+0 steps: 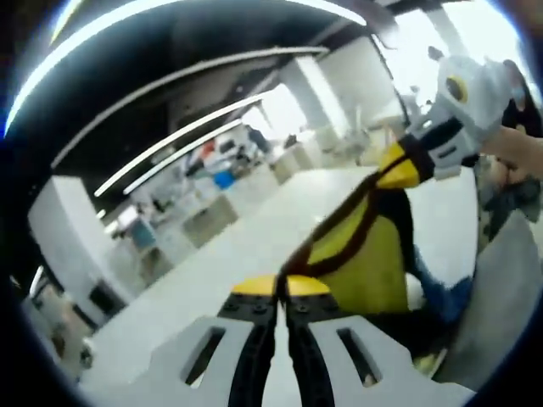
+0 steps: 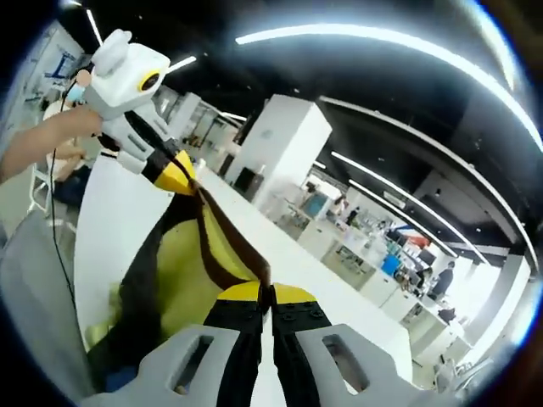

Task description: Fold the garment on the visible template until the final outline fits inside the template.

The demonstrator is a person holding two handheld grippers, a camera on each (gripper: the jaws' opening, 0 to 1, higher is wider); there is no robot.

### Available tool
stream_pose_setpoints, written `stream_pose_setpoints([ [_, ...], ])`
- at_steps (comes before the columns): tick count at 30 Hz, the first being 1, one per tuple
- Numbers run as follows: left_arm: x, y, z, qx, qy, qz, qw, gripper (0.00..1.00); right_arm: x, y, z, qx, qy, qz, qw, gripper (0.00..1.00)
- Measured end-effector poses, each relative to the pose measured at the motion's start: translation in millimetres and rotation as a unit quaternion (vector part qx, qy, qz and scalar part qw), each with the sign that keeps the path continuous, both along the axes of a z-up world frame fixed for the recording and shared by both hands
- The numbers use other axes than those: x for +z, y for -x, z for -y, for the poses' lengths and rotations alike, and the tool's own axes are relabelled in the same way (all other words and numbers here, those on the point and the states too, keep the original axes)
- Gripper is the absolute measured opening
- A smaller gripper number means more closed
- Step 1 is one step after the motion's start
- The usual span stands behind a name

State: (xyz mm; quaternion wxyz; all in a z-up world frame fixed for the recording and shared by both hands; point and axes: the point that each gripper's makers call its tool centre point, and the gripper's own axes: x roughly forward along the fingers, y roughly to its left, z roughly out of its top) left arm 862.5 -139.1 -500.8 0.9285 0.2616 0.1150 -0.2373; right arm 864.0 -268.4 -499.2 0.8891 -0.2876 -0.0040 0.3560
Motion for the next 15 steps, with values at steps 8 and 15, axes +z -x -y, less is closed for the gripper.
stream_pose_setpoints([
  [8, -47.7, -35.7, 5, -0.003, -0.013, -0.047, 0.9988, 0.0, -48.1, -36, 3, 0.0, 0.017, -0.047, 0.9988, 0.03],
  [15, -81.0, -71.0, 7, 0.004, -0.005, -0.076, 0.9971, 0.0, -80.1, -66, 4, -0.003, 0.031, -0.067, 0.9973, 0.03],
])
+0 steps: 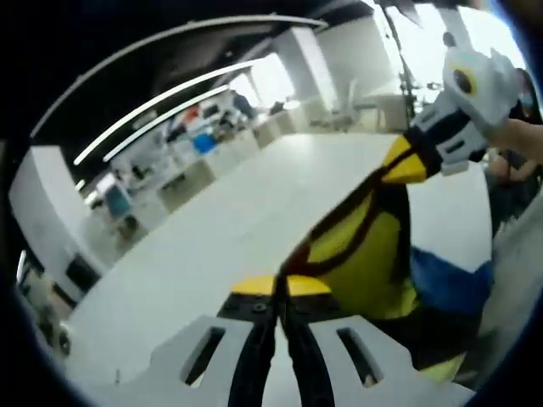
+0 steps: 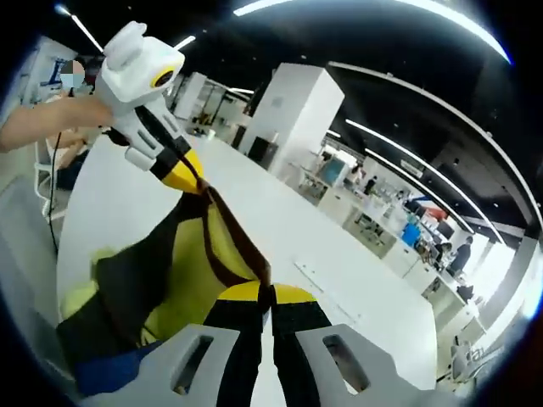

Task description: Fold the garment on the visible template until the final outline fits inside the template.

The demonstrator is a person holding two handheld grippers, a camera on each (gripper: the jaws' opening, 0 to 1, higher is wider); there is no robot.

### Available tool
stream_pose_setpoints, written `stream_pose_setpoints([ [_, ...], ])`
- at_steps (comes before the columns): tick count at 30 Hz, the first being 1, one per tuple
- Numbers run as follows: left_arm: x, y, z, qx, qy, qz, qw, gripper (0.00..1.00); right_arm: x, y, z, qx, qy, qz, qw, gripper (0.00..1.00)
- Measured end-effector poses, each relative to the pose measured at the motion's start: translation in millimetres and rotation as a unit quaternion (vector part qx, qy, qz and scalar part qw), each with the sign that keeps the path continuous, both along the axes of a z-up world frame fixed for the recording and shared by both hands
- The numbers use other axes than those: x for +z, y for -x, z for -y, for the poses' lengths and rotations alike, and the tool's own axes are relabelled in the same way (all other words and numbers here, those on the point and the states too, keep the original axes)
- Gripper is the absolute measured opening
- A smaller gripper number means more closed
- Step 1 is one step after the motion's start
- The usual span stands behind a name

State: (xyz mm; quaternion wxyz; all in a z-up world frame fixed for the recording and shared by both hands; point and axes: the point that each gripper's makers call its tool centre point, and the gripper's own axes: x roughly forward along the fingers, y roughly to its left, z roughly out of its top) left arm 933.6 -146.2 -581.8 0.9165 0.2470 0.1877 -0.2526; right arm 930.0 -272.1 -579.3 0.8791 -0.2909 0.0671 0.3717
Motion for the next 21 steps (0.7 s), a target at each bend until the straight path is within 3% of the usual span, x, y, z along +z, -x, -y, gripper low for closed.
stream_pose_setpoints([
  [9, -35.0, -41.2, -4, 0.011, -0.003, -0.019, 0.9997, 0.0, -35.0, -49, -2, -0.016, -0.006, -0.034, 0.9993, 0.03],
  [12, -54.4, -56.4, -10, 0.016, -0.012, -0.034, 0.9992, 0.0, -50.1, -63, -7, -0.011, 0.006, -0.042, 0.999, 0.03],
  [21, -93.0, -82.2, -22, 0.029, -0.017, -0.071, 0.9969, 0.0, -90.1, -100, -20, -0.007, 0.024, -0.074, 0.9969, 0.03],
])
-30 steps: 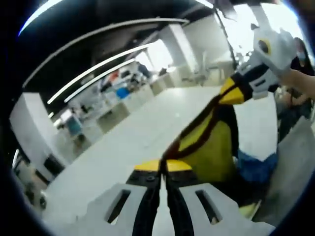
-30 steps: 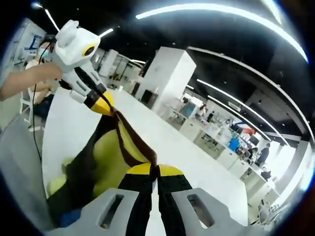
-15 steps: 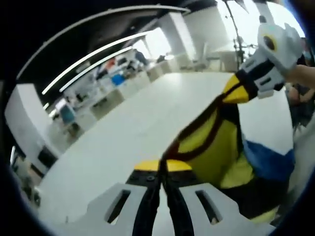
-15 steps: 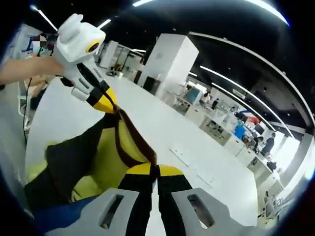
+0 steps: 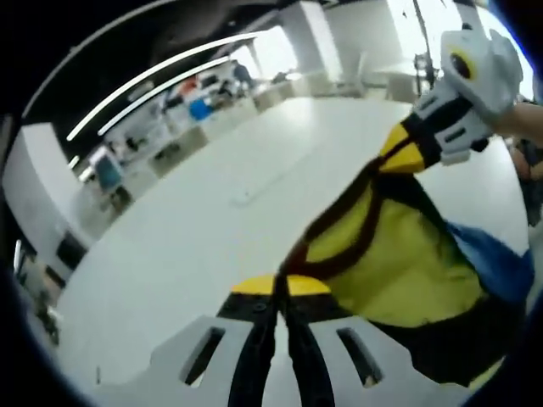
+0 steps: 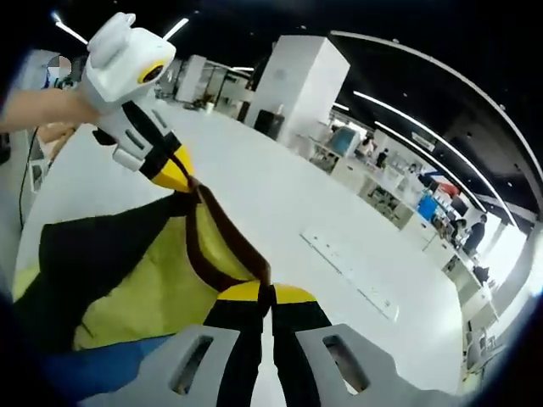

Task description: Fold the garment on the visible template until the final outline fits inside the template.

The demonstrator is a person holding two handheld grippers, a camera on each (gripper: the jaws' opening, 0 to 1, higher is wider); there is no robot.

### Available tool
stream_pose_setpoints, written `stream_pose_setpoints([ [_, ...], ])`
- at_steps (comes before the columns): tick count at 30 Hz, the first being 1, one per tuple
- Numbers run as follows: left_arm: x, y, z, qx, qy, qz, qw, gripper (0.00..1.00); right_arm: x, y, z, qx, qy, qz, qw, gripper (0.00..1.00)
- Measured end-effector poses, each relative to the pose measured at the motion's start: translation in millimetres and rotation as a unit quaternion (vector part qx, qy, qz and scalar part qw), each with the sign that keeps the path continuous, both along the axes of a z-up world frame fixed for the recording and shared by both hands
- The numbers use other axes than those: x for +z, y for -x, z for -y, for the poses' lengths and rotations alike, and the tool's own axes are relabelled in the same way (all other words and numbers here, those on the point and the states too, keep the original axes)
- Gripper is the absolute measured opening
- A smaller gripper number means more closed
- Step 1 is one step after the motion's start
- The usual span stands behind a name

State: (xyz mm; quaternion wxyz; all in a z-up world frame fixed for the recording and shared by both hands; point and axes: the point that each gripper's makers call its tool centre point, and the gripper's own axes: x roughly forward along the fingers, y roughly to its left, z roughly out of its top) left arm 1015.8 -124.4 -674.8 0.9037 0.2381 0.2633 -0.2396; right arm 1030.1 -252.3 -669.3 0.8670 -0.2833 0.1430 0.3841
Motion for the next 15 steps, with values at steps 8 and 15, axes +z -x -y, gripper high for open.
stream_pose_setpoints([
  [8, -35.0, -24.6, -9, 0.01, 0.0, -0.035, 0.9993, 0.0, -37.7, -31, -8, -0.004, 0.003, -0.037, 0.9993, 0.03],
  [15, -49.6, -44.8, -14, 0.016, 0.0, -0.042, 0.999, 0.0, -55.3, -53, -13, -0.007, 0.006, -0.048, 0.9988, 0.03],
])
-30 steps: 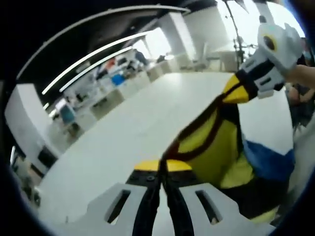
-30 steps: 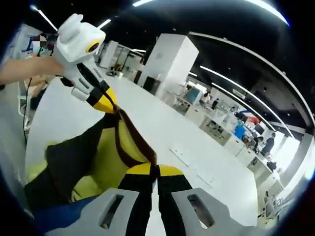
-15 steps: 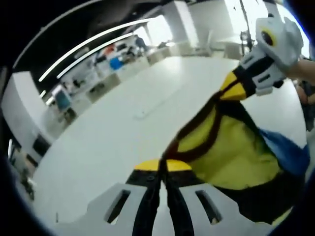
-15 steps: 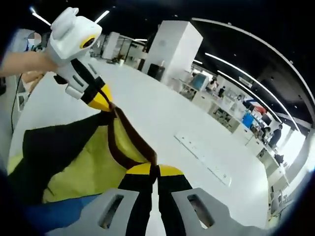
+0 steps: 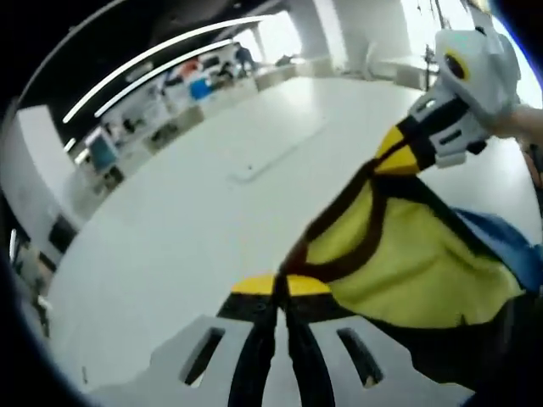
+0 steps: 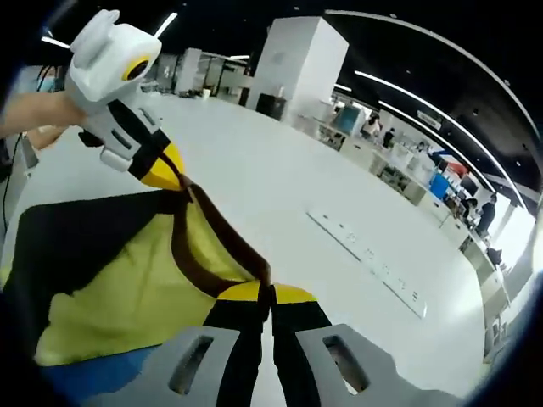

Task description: Fold the garment on the visible template until the final outline fits inside the template.

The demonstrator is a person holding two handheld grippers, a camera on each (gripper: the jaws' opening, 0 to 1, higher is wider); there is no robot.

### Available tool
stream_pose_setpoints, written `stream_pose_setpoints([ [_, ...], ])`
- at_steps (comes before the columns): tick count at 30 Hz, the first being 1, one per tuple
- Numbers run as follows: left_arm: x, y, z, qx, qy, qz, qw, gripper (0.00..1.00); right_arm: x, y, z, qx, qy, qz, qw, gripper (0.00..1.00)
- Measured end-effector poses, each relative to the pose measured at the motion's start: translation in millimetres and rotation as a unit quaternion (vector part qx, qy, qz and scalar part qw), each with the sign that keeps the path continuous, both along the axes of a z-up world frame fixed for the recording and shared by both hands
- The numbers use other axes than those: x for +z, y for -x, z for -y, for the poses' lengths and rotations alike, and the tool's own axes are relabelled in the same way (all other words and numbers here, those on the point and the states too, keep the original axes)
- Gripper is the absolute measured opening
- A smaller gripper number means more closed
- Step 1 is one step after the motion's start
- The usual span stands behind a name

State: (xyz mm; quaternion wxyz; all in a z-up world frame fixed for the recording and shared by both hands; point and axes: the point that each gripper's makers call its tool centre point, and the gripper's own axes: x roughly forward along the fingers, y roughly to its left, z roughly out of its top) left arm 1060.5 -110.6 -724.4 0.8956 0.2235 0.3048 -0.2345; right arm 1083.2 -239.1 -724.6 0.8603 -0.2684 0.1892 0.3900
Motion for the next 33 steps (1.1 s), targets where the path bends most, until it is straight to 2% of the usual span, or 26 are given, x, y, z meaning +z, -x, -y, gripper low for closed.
stream_pose_setpoints([
  [8, -10.5, -15.7, -11, 0.01, -0.009, 0.004, 0.9999, 0.0, -7.9, -22, -13, 0.004, 0.005, 0.003, 1.0, 0.03],
  [15, -19.4, -20.5, -17, 0.01, -0.01, 0.007, 0.9999, 0.0, -11.7, -22, -16, 0.013, 0.005, 0.008, 0.9999, 0.04],
  [19, -14.8, -21.9, -16, 0.013, -0.007, 0.021, 0.9997, 0.02, -8.1, -22, -14, 0.016, 0.007, 0.024, 0.9996, 0.05],
  [24, -4.3, -27.4, -20, 0.021, -0.009, 0.05, 0.9985, 0.1, -1.2, -25, -8, 0.008, 0.002, 0.039, 0.9992, 0.12],
  [28, 6.4, -25.6, -21, 0.022, -0.007, 0.076, 0.9969, 0.13, 4.4, -24, -4, 0.001, -0.008, 0.041, 0.9991, 0.17],
  [33, 16.5, -20.7, -20, 0.022, -0.003, 0.088, 0.9958, 0.24, 10.2, -17, -5, 0.0, -0.016, 0.041, 0.999, 0.23],
])
